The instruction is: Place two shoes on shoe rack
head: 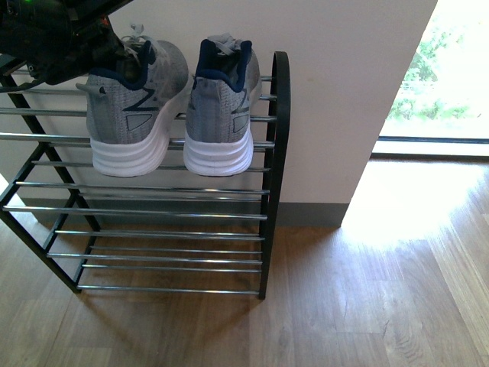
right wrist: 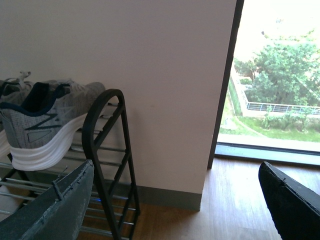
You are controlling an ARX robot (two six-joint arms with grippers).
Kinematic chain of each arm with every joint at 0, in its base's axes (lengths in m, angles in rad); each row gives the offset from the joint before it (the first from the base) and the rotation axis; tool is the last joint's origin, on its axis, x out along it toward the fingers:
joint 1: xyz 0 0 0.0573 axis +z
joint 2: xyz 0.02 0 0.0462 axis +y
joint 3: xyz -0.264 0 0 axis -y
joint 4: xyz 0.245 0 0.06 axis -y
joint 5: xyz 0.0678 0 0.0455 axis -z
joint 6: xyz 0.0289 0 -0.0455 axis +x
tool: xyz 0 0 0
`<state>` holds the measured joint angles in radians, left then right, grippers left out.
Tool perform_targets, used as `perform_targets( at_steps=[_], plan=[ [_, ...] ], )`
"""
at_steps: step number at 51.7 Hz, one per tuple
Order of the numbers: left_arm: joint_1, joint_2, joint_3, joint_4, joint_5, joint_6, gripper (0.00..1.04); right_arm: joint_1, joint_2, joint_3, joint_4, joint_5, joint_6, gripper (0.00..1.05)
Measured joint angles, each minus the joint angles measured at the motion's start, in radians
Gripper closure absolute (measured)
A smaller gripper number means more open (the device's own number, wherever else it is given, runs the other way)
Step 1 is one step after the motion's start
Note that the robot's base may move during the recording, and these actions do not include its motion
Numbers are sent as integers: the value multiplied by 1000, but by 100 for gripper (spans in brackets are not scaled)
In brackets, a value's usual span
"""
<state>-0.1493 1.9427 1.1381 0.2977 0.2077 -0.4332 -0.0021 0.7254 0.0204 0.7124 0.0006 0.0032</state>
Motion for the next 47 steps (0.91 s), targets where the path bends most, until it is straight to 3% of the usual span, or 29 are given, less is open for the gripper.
perform_targets(
  at_steps=[16, 20, 24, 33, 42, 47],
  plan=[
    [-2, -129, -85, 19, -113, -4, 34, 0, 0, 0, 0, 0, 0, 9],
    [-2, -201, -148, 39, -154, -21, 16, 0, 0, 0, 0, 0, 0, 9],
    [-2, -250, -191, 55, -185, -29, 8, 0, 0, 0, 0, 0, 0, 9],
    [3, -438, -303, 86, -300, -40, 9, 0, 0, 0, 0, 0, 0, 9],
    [69, -680, -459, 115, -520, 16, 9, 0, 0, 0, 0, 0, 0, 9],
    [127, -784, -575, 168, -524, 35, 9, 0, 0, 0, 0, 0, 0, 9]
  ],
)
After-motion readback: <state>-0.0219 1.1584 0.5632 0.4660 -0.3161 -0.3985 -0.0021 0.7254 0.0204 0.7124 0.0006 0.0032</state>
